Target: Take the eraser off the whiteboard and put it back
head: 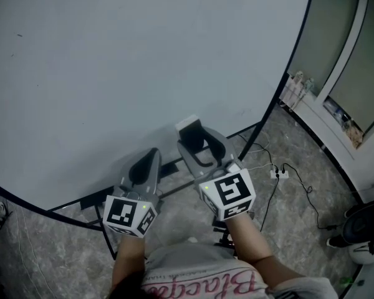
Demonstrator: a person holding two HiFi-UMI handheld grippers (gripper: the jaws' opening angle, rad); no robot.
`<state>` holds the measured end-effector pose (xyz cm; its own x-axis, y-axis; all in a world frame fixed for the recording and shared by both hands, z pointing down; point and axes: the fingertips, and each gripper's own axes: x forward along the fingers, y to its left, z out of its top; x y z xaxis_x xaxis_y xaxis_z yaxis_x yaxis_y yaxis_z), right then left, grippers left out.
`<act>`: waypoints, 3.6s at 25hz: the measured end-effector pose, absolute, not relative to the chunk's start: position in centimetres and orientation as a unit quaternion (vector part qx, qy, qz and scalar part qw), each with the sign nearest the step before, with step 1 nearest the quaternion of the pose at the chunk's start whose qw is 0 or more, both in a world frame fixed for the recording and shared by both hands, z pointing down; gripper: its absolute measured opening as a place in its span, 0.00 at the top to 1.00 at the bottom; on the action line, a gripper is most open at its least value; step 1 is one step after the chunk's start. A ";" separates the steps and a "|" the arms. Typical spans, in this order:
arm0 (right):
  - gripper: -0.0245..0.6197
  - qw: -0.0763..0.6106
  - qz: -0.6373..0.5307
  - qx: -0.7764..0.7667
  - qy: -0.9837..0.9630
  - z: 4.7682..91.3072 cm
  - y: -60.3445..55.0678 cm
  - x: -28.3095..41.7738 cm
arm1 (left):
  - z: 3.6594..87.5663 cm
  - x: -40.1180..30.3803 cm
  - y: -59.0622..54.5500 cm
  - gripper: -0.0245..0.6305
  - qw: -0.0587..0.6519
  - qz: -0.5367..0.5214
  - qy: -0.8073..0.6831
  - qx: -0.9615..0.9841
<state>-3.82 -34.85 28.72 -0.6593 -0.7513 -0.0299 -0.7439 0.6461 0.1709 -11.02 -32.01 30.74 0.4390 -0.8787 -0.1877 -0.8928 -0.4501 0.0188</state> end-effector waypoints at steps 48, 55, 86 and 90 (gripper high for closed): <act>0.59 0.073 -0.184 0.424 -0.884 25.2 -42.2 -6.8 | 31.1 -12.2 -31.9 0.96 0.040 0.072 0.528 -0.845; 0.70 0.060 -0.152 0.426 -0.890 26.4 -40.0 -4.9 | 31.3 -11.8 -31.9 0.96 0.036 0.076 0.523 -0.848; 0.96 0.002 -0.051 0.389 -0.920 32.3 -32.2 0.2 | 31.9 -10.4 -31.7 0.96 0.025 0.090 0.509 -0.856; 0.96 -0.001 -0.048 0.390 -0.920 32.3 -32.2 0.3 | 31.9 -10.4 -31.8 0.96 0.025 0.091 0.506 -0.857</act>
<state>0.26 -32.18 32.26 -0.6960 -0.7169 -0.0403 -0.7172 0.6913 0.0879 -10.35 -31.79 31.90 0.4717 -0.8627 -0.1820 -0.8719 -0.4872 0.0495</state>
